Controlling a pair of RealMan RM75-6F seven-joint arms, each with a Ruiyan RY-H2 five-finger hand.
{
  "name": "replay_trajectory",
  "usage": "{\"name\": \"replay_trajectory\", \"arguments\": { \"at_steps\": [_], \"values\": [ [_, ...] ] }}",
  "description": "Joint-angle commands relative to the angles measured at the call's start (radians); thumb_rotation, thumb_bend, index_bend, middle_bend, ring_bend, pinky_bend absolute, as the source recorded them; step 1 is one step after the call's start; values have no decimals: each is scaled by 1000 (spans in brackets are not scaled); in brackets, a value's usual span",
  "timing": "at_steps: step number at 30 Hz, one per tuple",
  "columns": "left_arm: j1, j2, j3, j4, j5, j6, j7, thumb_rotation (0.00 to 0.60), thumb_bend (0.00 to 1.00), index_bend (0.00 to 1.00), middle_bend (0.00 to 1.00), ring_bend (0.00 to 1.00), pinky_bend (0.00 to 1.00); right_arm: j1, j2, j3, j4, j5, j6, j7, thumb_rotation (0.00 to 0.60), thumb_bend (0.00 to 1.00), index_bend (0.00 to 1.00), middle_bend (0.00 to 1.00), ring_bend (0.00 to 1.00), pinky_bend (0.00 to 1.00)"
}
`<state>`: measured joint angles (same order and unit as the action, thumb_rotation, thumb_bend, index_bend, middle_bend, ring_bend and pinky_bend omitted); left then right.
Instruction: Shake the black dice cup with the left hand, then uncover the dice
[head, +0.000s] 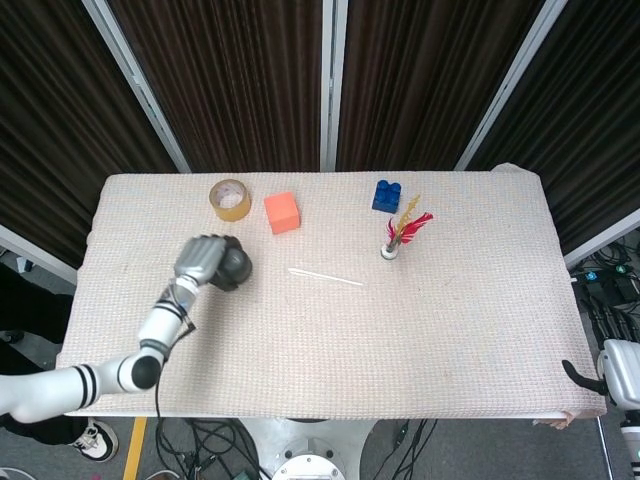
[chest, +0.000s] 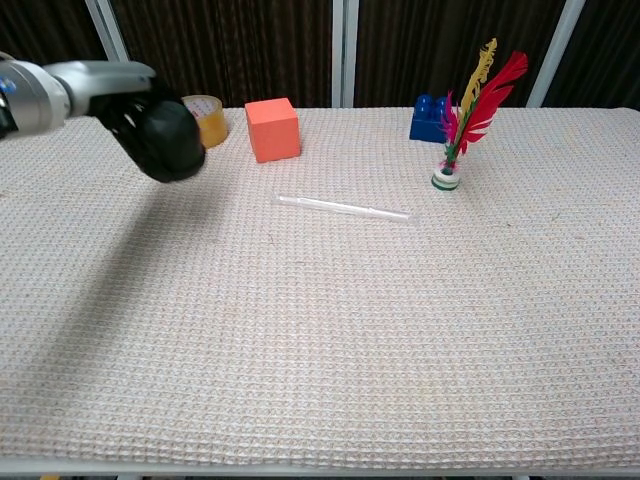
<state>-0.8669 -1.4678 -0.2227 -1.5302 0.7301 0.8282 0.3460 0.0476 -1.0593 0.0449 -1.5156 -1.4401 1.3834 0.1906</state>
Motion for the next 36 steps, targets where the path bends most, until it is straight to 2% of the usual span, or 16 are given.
{"name": "replay_trajectory", "arguments": {
  "at_steps": [1, 5, 8, 13, 20, 30, 36],
  "values": [
    [33, -45, 48, -187, 254, 31, -54, 600, 240, 487, 500, 266, 253, -2, 2, 0, -1, -2, 5, 3, 600, 167, 0, 17, 0, 0],
    [29, -30, -1, -66, 135, 54, -57, 600, 239, 487, 500, 266, 253, -2, 2, 4, 5, 8, 0, 9, 600, 165, 0, 17, 0, 0],
    [36, -15, -4, -14, 81, 55, -63, 600, 240, 487, 500, 266, 253, 1, -4, 1, 11, 8, -8, 8, 600, 166, 0, 17, 0, 0],
    [63, -55, 11, 26, 141, 117, -89, 600, 240, 487, 500, 266, 246, 5, -9, -4, 11, 2, -16, -2, 600, 166, 0, 17, 0, 0],
    [82, -127, 64, 58, 184, 72, -139, 600, 241, 486, 499, 266, 242, 2, -5, -1, 7, 7, -10, -3, 600, 166, 0, 17, 0, 0],
    [89, -220, 62, 175, 222, 56, -184, 600, 240, 484, 493, 265, 223, 6, -9, -1, 16, 14, -23, 3, 600, 166, 0, 17, 0, 0],
    [90, -228, 61, 207, 240, 12, -222, 600, 208, 433, 358, 184, 199, 6, -11, -2, 21, 16, -27, 5, 600, 167, 0, 17, 0, 0]
  ]
}}
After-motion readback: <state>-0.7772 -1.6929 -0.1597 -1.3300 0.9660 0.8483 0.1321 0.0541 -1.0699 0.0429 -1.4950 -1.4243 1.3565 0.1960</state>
